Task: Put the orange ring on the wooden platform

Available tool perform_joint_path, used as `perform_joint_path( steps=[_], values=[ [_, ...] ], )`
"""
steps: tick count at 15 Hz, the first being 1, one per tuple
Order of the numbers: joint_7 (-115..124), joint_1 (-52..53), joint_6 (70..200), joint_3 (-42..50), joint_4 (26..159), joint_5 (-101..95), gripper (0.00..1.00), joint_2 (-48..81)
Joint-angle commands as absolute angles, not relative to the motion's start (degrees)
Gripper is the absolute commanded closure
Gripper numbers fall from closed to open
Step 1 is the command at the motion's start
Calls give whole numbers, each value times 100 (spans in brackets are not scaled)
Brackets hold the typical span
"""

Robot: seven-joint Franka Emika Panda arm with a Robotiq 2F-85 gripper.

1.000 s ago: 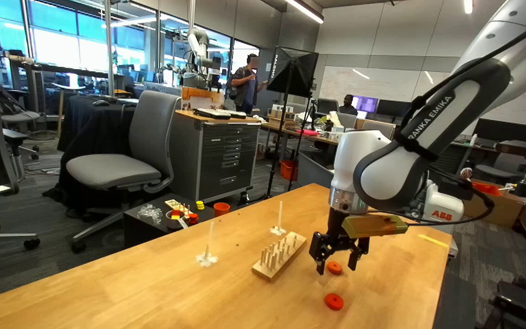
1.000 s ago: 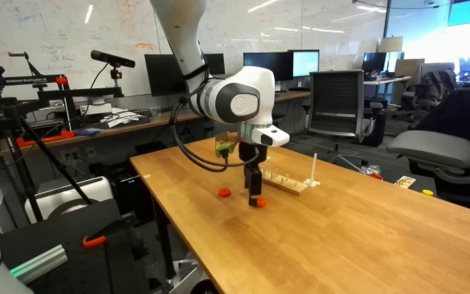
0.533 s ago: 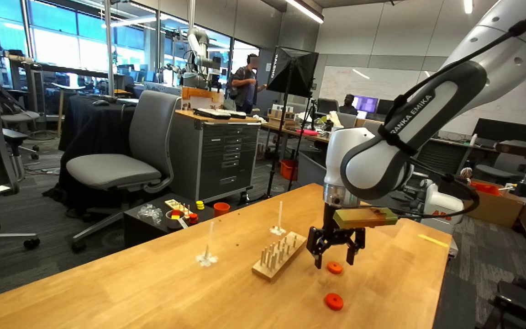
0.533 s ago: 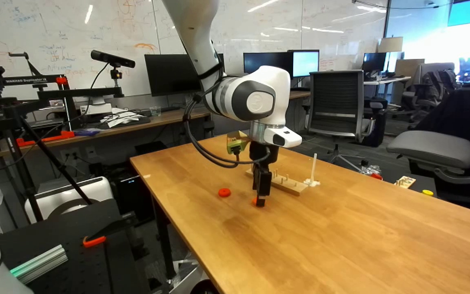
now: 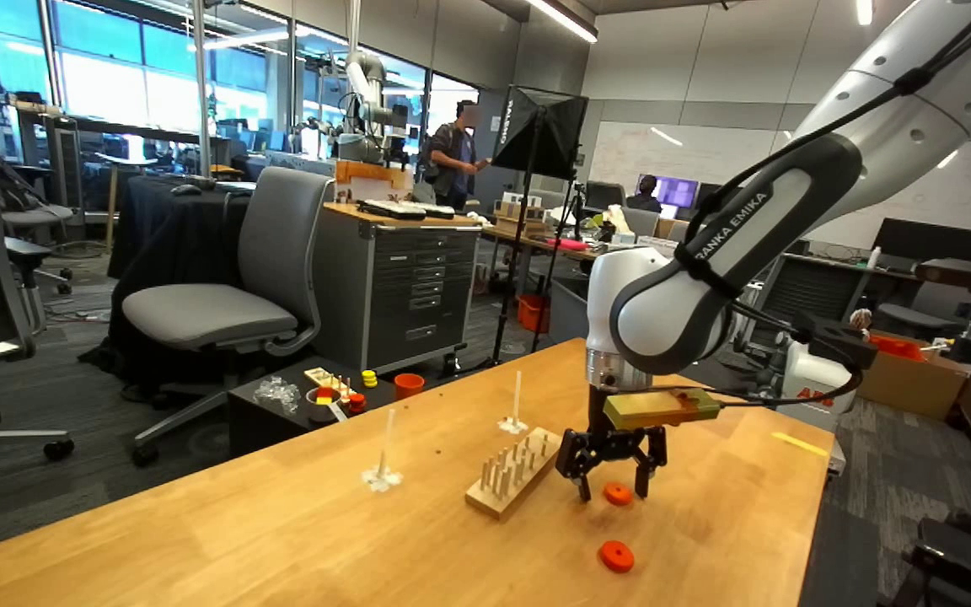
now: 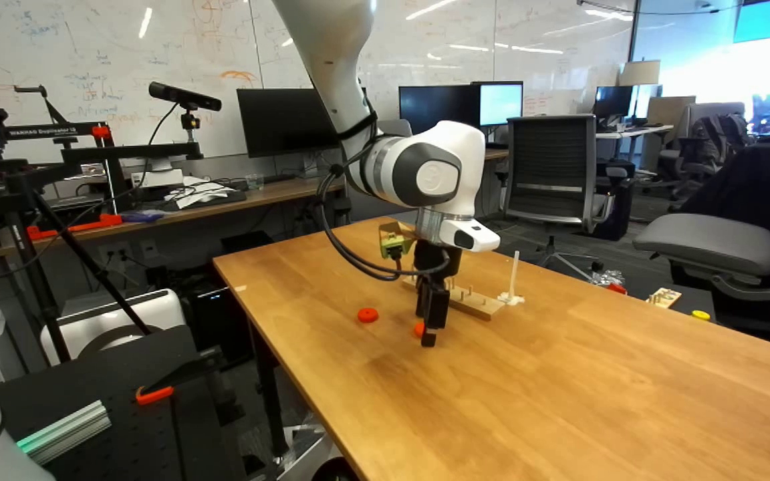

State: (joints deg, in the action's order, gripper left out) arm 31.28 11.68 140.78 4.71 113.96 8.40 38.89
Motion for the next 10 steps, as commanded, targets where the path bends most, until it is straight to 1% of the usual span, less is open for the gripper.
perform_joint_path(
  steps=[1,2,5,7,10],
  values=[
    [2938,1005,13869,387,11138,829,29,4048],
    [2905,985,13841,389,11156,825,36,4018],
    [2806,922,13774,393,11205,808,61,3966],
    [2726,902,13797,385,11248,796,74,3941],
    [2609,887,13769,367,11257,790,75,3930]
  ],
)
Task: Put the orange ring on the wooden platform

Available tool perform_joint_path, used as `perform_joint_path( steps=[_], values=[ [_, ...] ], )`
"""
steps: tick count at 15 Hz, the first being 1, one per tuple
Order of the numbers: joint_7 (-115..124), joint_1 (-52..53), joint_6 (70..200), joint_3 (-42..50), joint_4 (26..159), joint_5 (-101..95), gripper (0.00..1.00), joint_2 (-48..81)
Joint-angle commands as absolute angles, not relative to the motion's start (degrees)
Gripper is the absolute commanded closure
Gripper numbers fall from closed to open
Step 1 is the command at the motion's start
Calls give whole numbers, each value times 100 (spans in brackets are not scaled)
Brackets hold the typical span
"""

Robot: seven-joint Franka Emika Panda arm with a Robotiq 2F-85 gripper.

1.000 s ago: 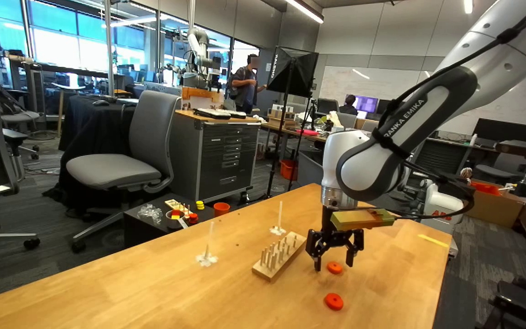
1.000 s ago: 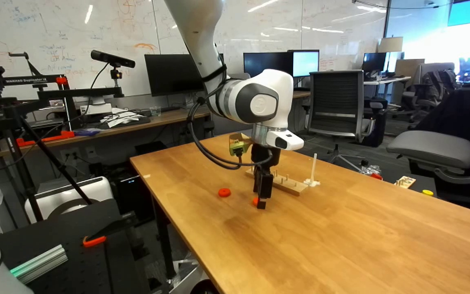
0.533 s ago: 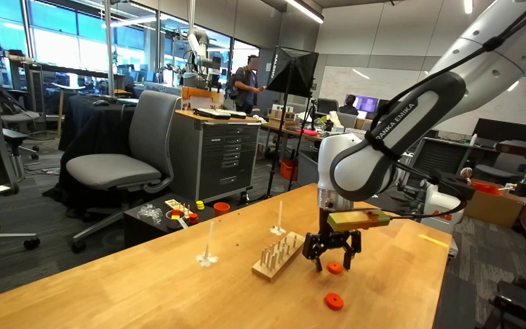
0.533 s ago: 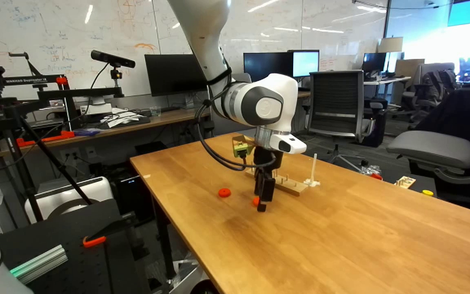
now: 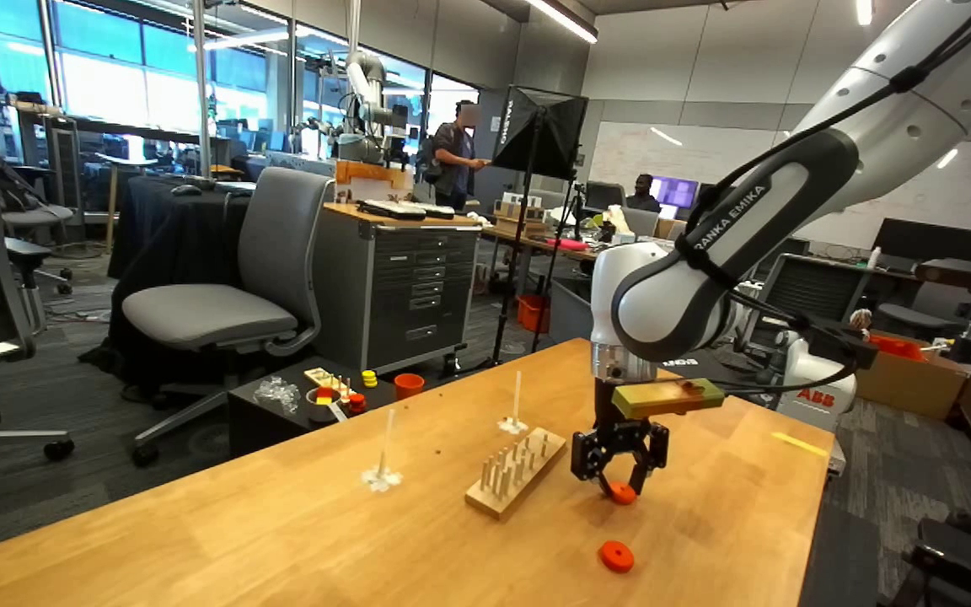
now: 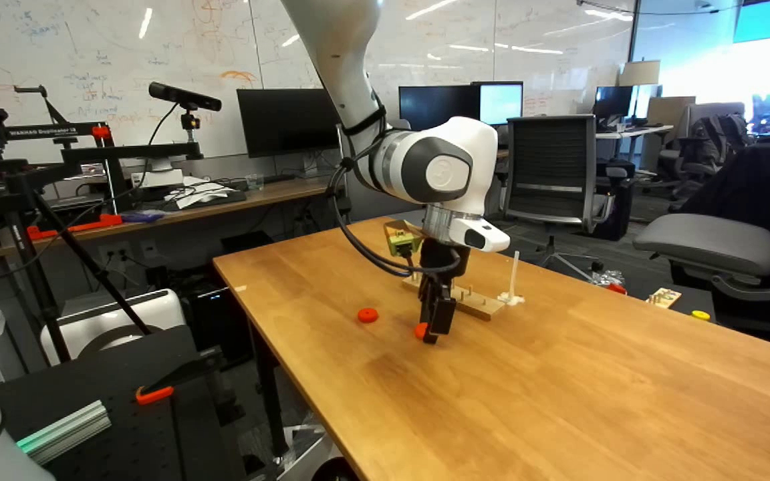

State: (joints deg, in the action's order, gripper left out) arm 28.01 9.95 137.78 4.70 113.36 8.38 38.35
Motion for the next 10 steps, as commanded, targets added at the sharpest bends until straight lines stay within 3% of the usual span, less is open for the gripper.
perform_joint_path(
  steps=[1,6,7,8,10],
  values=[
    [2590,893,13774,368,11264,784,75,3926],
    [2535,935,13853,363,11424,772,75,3757],
    [2541,946,13831,364,11415,764,69,3763],
    [2568,964,13825,371,11402,747,26,3777],
    [2574,957,13850,347,11393,767,23,3779]
  ],
)
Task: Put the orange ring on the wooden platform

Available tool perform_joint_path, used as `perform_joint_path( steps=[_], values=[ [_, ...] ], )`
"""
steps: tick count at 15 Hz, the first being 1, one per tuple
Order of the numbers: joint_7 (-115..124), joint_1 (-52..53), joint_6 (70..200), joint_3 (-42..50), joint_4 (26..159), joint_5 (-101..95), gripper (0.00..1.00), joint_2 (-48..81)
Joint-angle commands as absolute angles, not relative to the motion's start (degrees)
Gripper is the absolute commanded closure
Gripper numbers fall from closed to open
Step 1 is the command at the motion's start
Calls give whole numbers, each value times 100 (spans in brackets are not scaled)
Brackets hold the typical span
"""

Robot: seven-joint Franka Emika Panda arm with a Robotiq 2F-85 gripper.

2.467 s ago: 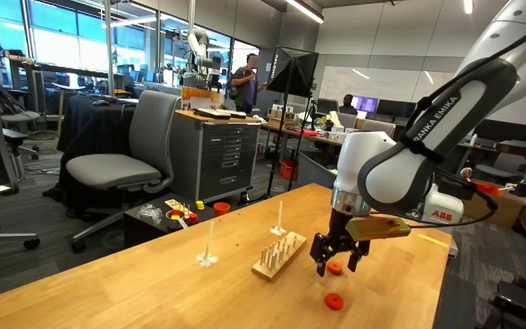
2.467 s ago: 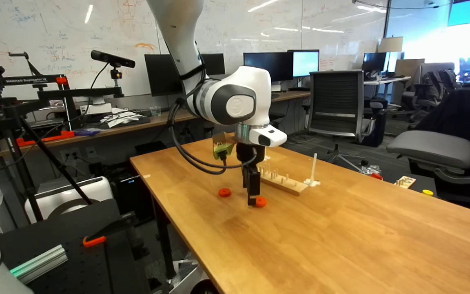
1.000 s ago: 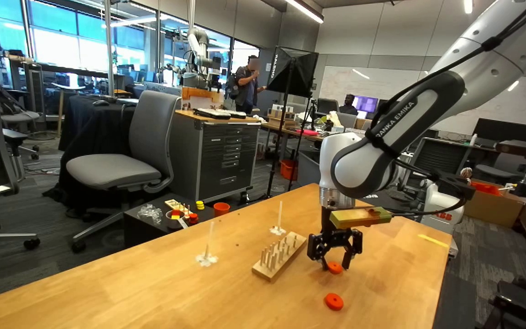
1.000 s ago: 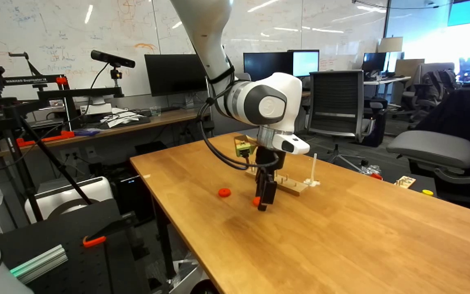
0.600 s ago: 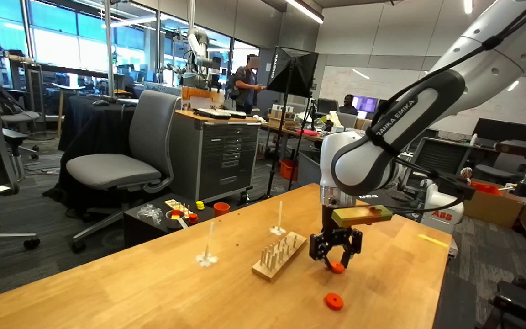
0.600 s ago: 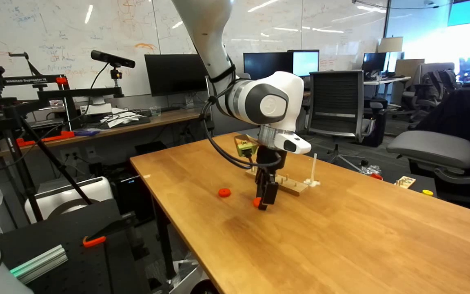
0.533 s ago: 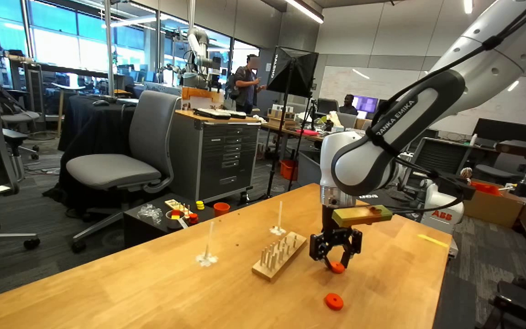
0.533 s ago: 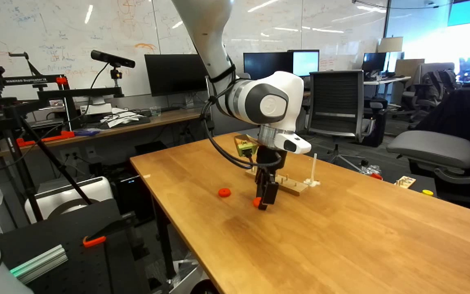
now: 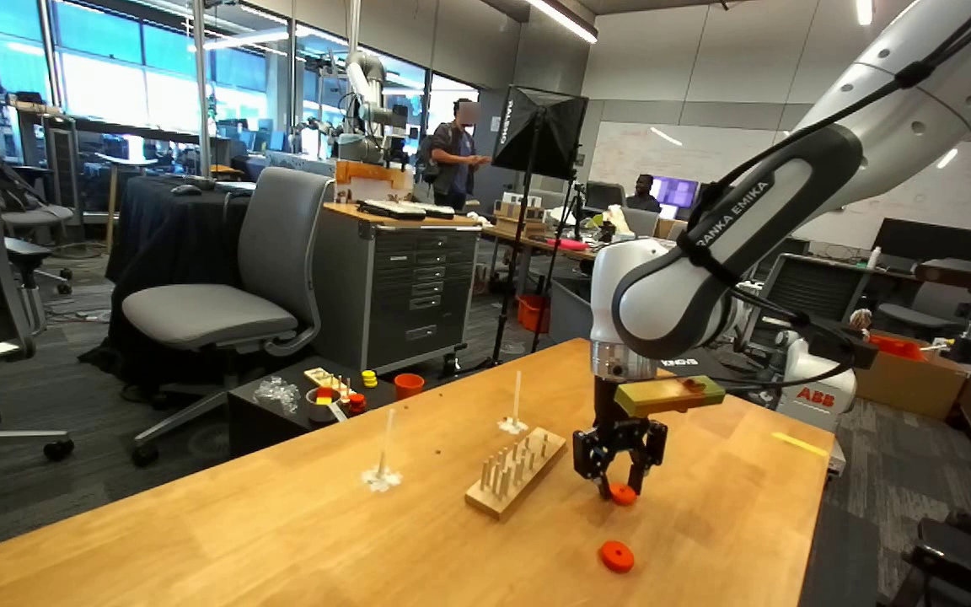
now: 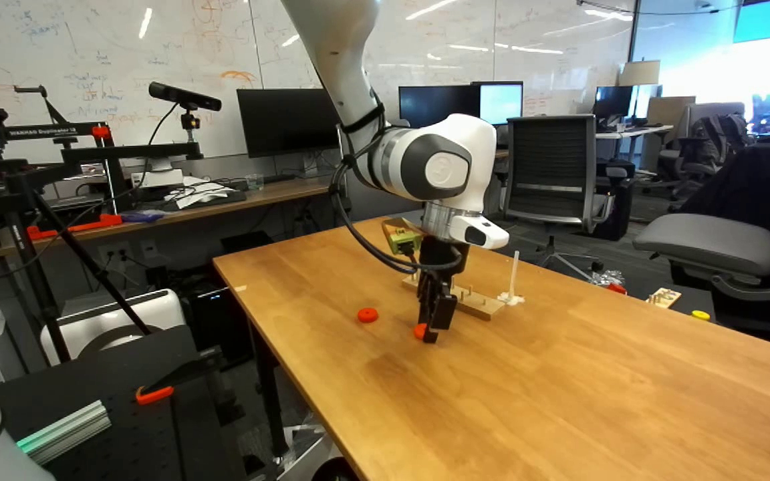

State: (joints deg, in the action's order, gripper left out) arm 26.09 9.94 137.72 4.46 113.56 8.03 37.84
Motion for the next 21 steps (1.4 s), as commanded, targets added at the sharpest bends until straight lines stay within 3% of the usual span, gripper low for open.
perform_joint_path(
  steps=[1,3,4,21],
  values=[
    [2537,942,13897,323,11420,779,16,3773],
    [2463,909,14065,274,11515,816,1,3751],
    [2403,887,14155,257,11564,825,0,3760],
    [1603,523,16518,-75,13049,1019,0,3436]
  ],
)
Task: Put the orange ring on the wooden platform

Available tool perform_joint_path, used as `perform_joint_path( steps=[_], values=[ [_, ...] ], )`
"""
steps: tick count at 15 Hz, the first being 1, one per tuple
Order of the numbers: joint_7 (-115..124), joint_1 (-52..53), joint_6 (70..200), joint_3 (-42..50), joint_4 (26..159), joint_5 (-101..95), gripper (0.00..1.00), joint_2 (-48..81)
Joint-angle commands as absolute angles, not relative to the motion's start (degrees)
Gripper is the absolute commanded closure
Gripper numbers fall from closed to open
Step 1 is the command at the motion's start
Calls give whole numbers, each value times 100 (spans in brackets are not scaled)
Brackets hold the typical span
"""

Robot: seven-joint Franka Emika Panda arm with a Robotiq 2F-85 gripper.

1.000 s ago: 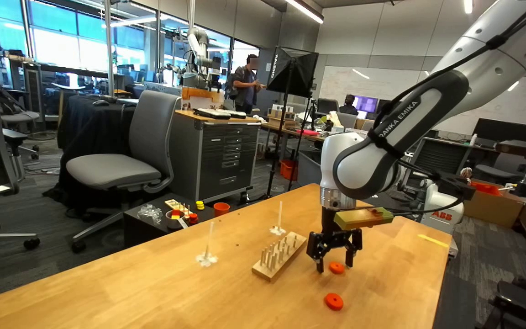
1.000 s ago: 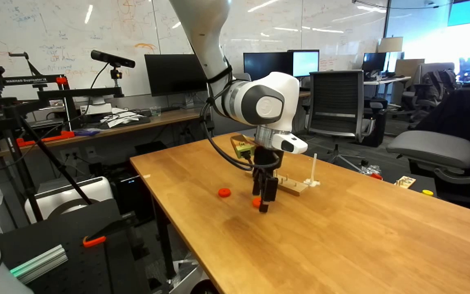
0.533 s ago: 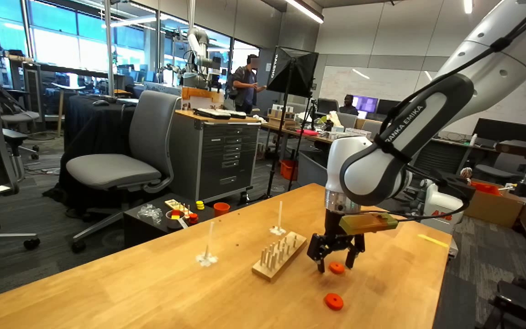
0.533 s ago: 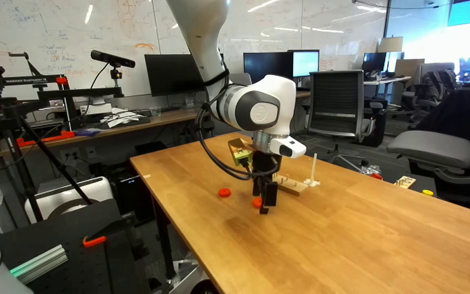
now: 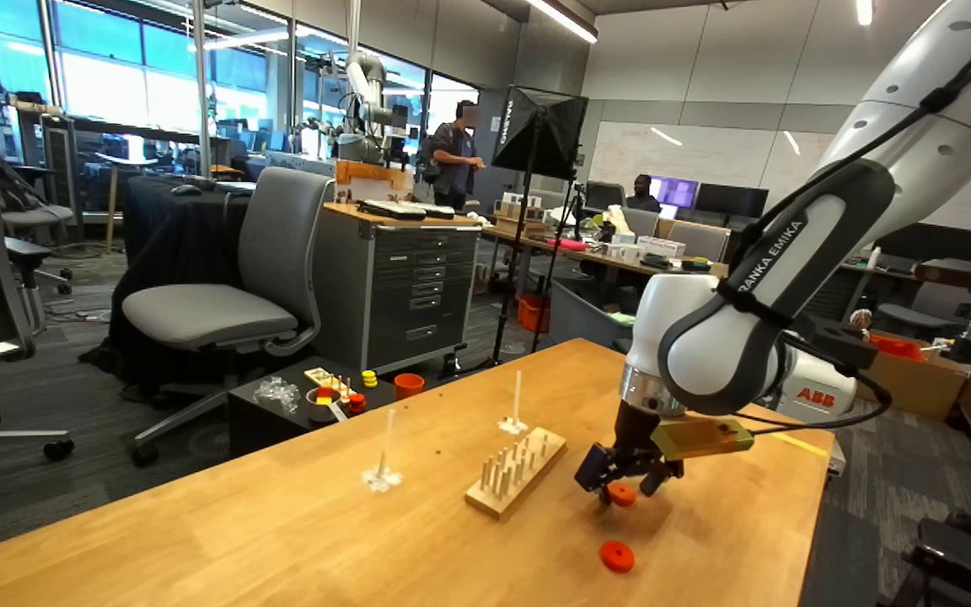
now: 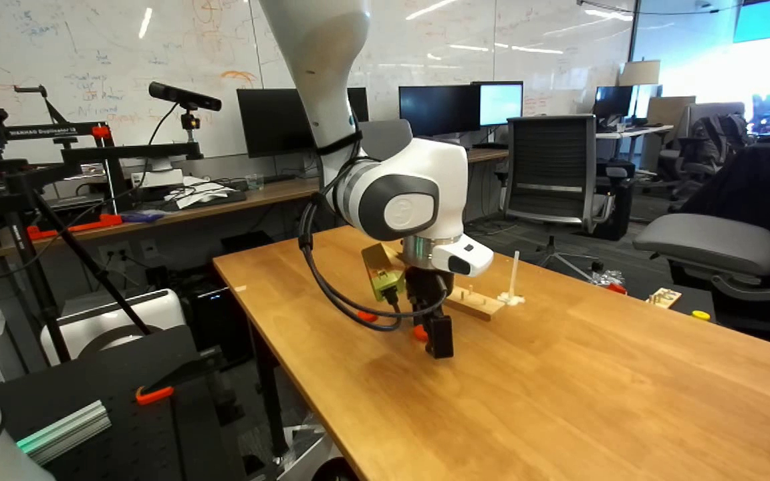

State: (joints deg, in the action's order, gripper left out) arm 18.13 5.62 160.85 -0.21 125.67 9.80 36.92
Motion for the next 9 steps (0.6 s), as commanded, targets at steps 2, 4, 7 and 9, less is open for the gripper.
perform_joint_path(
  steps=[2,4,7,9],
  values=[
    [1553,554,16686,-92,13240,996,0,3289],
    [1511,609,16793,-87,13457,965,0,3115],
    [1466,621,16909,-138,13723,985,0,2852],
    [1459,609,16971,-176,13812,1005,0,2736]
  ],
)
